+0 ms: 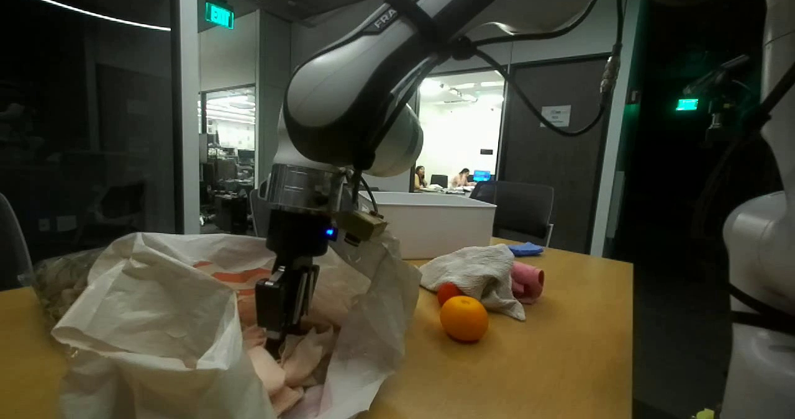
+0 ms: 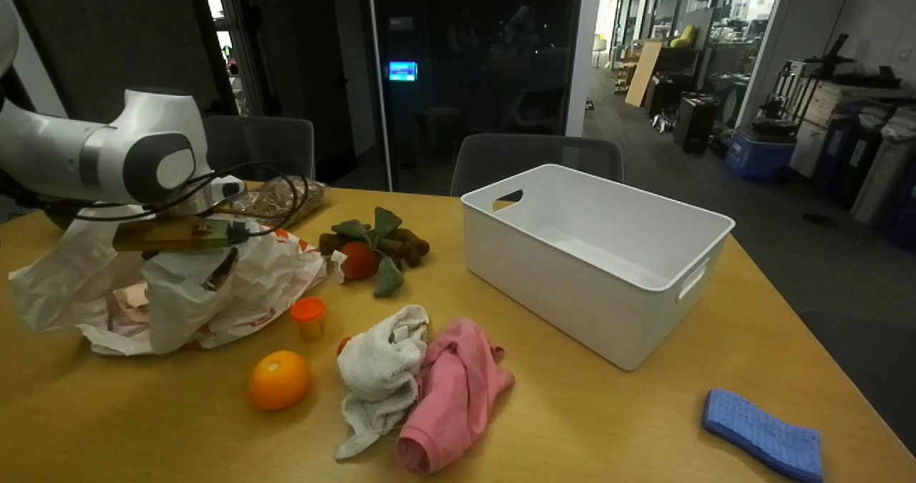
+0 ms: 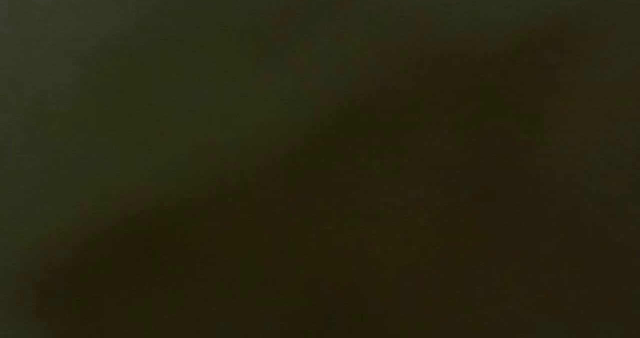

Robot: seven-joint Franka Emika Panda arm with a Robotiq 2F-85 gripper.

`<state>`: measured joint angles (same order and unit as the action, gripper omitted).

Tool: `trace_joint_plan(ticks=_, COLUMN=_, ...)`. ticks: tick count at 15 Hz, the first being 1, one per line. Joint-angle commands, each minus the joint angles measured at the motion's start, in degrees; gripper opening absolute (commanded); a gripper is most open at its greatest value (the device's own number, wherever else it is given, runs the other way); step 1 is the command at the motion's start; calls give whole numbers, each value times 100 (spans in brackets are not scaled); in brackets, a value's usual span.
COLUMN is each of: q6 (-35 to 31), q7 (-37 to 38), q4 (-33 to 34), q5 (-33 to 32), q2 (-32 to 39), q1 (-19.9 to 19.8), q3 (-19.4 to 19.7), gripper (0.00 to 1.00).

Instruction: Take the clothes out of the plastic bag and place them on the table

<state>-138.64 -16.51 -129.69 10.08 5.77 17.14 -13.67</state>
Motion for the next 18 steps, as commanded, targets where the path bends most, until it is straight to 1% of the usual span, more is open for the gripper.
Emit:
trace_joint_plan(ticks=1, q6=121, q7=-99, q4=121, q5=149, q2=-20, q1=-150, q3=-121, gripper=5)
trace_joint_plan(ticks=4, q6=220, q7=-91, q4=79, q5=262, q2=-196, q1=-181, q3=-130, gripper=3)
trace_joint_plan(ticks=5, q6=275, q7=-135, q4=57, q5=347, q2=-287, q1=-195, q3=-138, gripper=6)
trace_joint_plan(ticks=7, q6=668, q7=-275, q4=39, q5=714, q2=-560, q1=-232, q3=-142, gripper=4)
trace_joint_plan(ticks=9, q6=1361, q7=-473, q4=96, q5=1162, q2=-808, q1=-254, q3=-83, gripper=3)
trace_joint_plan(ticks=10, q6=1817, q7=-553, q4=144, q5=1362, q2=-940, q1=-268, q3=-27, gripper=3)
trace_joint_plan(ticks=12, q6=2620, q7=-588, q4=233, q5=1601, q2=-1161, q1=-292, q3=90, gripper=3)
trace_joint_plan(ticks=15, q6=3688, q7=-986, q4=364, q5=2102, q2=-1477, q1=-316, q3=312, gripper=3)
trace_joint_plan(ticks=17, q6=4258, q7=-1142, q4=433, q5=2371, q2=-1660, q1=-345, q3=473, gripper=3)
trace_joint_plan(ticks=18, q6=4372, q7=-1152, q4=415, q5=2440, q2=-1782, q1=-363, q3=530, gripper=3)
